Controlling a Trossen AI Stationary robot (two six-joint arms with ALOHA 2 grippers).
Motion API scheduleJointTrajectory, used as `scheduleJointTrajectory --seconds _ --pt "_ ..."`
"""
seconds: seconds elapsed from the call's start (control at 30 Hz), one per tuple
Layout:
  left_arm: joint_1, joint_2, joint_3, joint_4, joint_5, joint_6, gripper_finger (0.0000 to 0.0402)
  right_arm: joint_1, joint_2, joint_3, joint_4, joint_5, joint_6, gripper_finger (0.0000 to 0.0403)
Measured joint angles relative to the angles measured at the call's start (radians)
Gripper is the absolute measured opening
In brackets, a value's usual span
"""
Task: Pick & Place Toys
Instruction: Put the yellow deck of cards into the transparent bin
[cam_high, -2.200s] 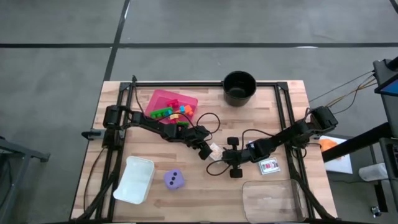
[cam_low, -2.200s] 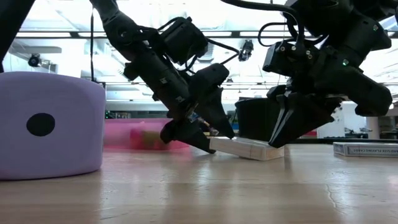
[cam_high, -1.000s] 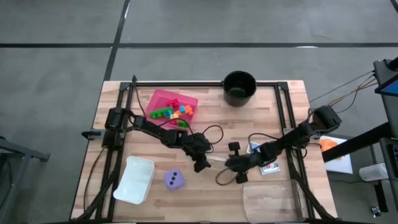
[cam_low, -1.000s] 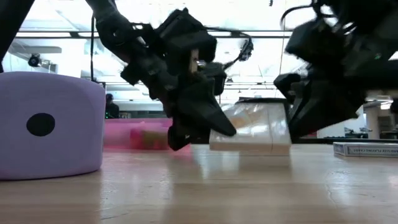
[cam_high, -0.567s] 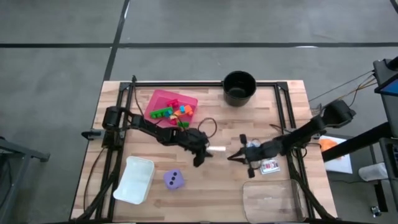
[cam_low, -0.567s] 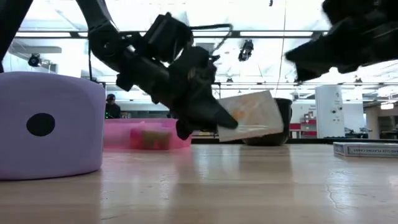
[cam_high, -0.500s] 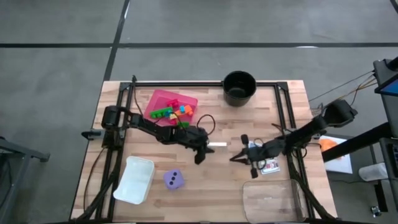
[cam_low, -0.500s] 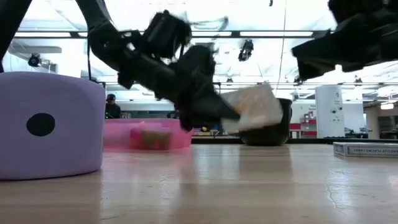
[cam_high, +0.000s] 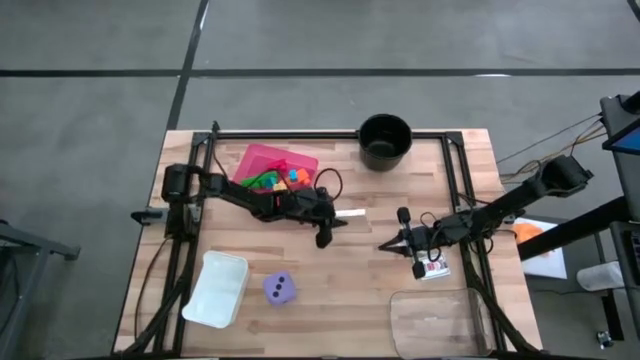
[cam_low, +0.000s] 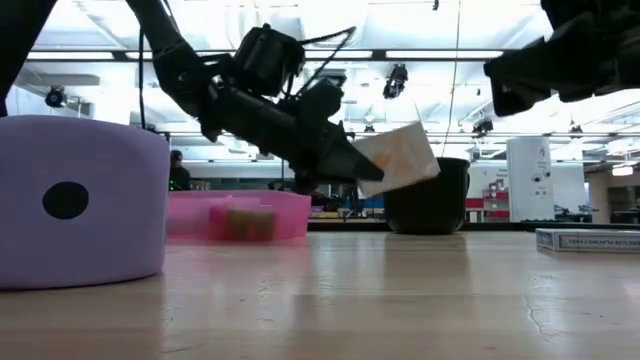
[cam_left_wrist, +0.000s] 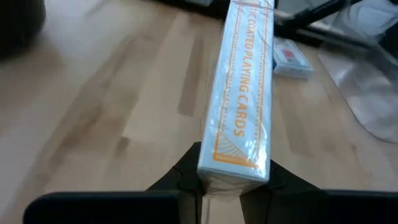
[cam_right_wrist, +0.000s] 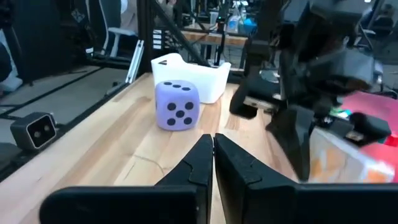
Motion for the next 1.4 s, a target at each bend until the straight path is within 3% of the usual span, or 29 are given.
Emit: scheduleJointTrajectory --seconds 0.27,0.5,0.77,0.97,1.1,1.4 --pt "-0.012 -0.113 -0.142 0.089 0.213 0.061 0.006 0.0 0.061 -0.025 0.014 0.0 0.054 0.0018" --pt "-0.091 -0.359 -0.35 0.096 0.225 0.015 0.006 0.0 0.147 -0.011 0.096 0.0 0.055 0.0018" --pt "-0.307 -0.686 -0.529 0.023 -0.067 -0.051 0.006 0.0 0.214 0.041 0.101 -0.022 0.053 0.0018" --pt "-0.491 -0.831 -0.539 -0.216 -0.335 -0.116 0.006 0.001 0.257 0.079 0.101 -0.031 0.048 0.0018" --pt "-0.558 -0.832 -0.491 -0.281 -0.476 -0.152 0.006 0.0 0.278 0.091 0.101 -0.03 0.045 0.0018" --pt "-0.55 -0.613 -0.277 -0.269 -0.528 -0.025 0.006 0.0 0.237 0.114 0.104 -0.022 -0.017 0.0018"
